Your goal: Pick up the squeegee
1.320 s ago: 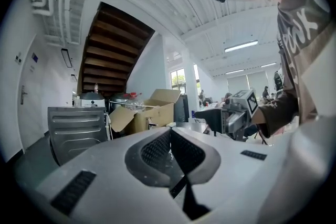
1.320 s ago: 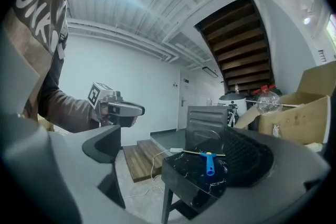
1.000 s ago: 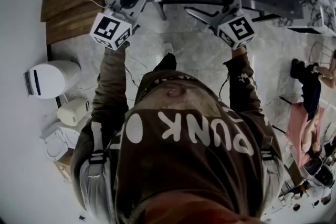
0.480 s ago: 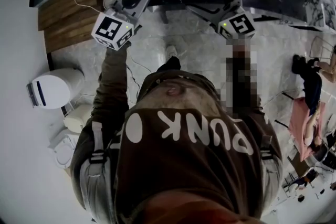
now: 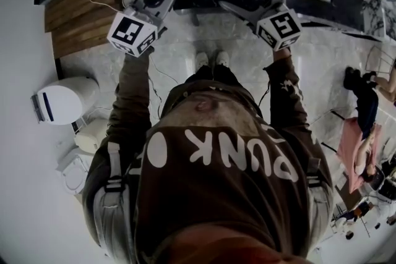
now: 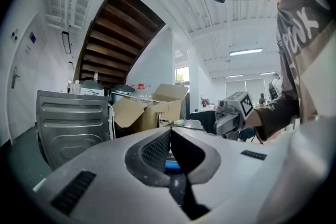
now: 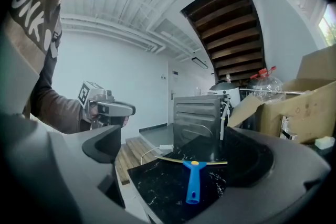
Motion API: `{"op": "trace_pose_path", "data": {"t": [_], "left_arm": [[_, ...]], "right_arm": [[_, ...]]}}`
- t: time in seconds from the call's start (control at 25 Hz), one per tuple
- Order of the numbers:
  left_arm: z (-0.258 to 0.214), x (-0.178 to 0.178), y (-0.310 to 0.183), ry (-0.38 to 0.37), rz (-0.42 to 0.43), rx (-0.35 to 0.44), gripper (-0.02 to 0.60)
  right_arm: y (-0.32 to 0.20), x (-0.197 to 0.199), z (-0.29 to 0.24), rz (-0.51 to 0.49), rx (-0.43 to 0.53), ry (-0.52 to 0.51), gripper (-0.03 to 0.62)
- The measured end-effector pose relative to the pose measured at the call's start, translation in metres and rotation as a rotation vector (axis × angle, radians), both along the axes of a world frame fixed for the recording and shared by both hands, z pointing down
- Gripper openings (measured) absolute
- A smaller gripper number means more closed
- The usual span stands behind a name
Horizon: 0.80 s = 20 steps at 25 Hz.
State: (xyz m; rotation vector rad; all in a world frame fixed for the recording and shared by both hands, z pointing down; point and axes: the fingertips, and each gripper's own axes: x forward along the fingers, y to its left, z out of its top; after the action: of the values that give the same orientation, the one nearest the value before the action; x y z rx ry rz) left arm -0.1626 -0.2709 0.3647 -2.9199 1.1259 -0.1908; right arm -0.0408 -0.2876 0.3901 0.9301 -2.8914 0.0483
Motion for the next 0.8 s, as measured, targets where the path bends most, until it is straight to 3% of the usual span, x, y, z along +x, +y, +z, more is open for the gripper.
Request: {"op": "trace_pose_path", "data": {"t": [0.8], "left_arm": [[0.015, 0.018, -0.044, -0.029, -0.049, -0.034, 0.003]], "right_arm": [[-0.082, 0.002, 0.082, 0.003, -0.128, 0.063, 0.595]]}}
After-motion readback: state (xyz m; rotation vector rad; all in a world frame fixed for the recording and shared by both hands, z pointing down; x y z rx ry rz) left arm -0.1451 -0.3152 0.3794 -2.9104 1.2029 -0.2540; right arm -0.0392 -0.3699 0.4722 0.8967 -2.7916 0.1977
